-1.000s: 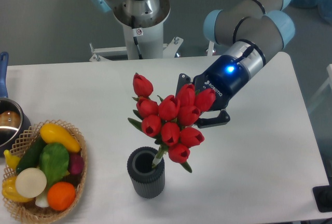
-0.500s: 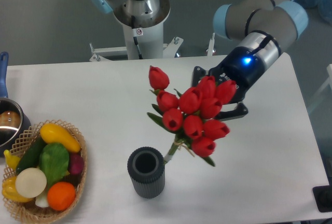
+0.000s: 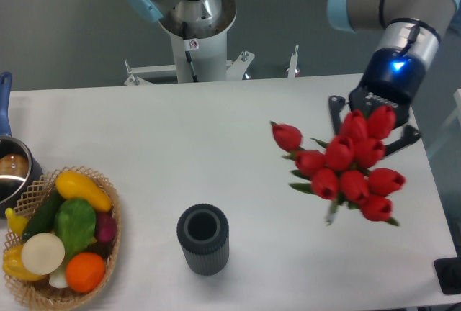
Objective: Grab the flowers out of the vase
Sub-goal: 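Carry the held tulips away from the vase and hold them up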
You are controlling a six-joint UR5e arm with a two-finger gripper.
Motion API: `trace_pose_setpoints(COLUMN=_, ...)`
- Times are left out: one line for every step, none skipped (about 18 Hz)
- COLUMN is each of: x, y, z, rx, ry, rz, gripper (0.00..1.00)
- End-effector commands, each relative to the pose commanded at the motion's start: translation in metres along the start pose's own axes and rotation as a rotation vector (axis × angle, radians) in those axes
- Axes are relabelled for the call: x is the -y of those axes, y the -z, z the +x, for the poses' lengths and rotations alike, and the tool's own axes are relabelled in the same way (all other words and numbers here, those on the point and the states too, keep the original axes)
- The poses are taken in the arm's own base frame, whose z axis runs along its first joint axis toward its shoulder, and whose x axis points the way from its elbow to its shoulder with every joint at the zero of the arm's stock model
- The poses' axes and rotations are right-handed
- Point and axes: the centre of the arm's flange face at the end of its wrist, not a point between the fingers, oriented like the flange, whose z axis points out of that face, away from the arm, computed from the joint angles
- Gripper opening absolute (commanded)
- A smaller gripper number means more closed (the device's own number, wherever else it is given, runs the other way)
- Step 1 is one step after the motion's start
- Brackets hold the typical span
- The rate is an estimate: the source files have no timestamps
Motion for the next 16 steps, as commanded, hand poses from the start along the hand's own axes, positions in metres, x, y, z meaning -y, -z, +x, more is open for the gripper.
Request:
trace_pose_setpoints(x=-0.003, y=-0.001, z=-0.001, rx=0.016, ry=-0.006, rz=-0.031, gripper=0.15)
trace_pose_setpoints(x=-0.008, y=-0.001, z=-0.003, rx=0.035, ry=-0.012, rz=-0.065, gripper=0.15)
trace_pose_setpoints(x=-0.012, y=-0.003, z=-0.006, rx=0.056, ry=-0.018, rz=-0.106, gripper=0.15)
trace_pose_setpoints(x=-0.018, y=-0.004, z=-0.008, rx=0.079, ry=-0.017, rz=-0.154, gripper=0.15)
trace_pose_setpoints(x=-0.024, y=-0.006, z=-0.01, rx=0.106, ry=-0.015, rz=-0.209, gripper=0.15)
trace_pose_setpoints(x=-0.033, y=-0.007, z=-0.013, rx=0.124, ry=-0.003, rz=-0.267, gripper=0.15)
trace_pose_setpoints(x=-0.05, y=-0.011, z=-0.015, rx=0.135, ry=0.016, rz=-0.34, gripper=0.14)
trace_pose_setpoints(x=-0.07, y=-0.015, z=-0.016, rx=0.143, ry=0.002, rz=-0.43, gripper=0.13)
trace_pose_setpoints(x=-0.086, y=-0.015, z=-0.015, rx=0.147, ry=-0.03, rz=-0.527, gripper=0.12)
trace_pose_setpoints(x=-0.092, y=-0.018, z=-0.012, rx=0.14, ry=-0.062, rz=-0.602, gripper=0.08)
trace_pose_setpoints(x=-0.095, y=-0.02, z=-0.009, rx=0.119, ry=-0.071, rz=-0.66, gripper=0.06)
trace_pose_setpoints(x=-0.096, y=-0.024, z=-0.007, rx=0.097, ry=-0.061, rz=-0.698, gripper=0.06)
trace_pose_setpoints(x=-0.095, y=-0.031, z=-0.008, rx=0.083, ry=-0.058, rz=-0.713, gripper=0.06)
trace_pose_setpoints(x=-0.091, y=-0.038, z=-0.008, rx=0.08, ry=-0.064, rz=-0.719, gripper=0.07)
trace_pose_setpoints(x=-0.089, y=-0.042, z=-0.006, rx=0.085, ry=-0.076, rz=-0.742, gripper=0.07)
trace_pose_setpoints(x=-0.09, y=-0.043, z=-0.005, rx=0.089, ry=-0.081, rz=-0.769, gripper=0.07)
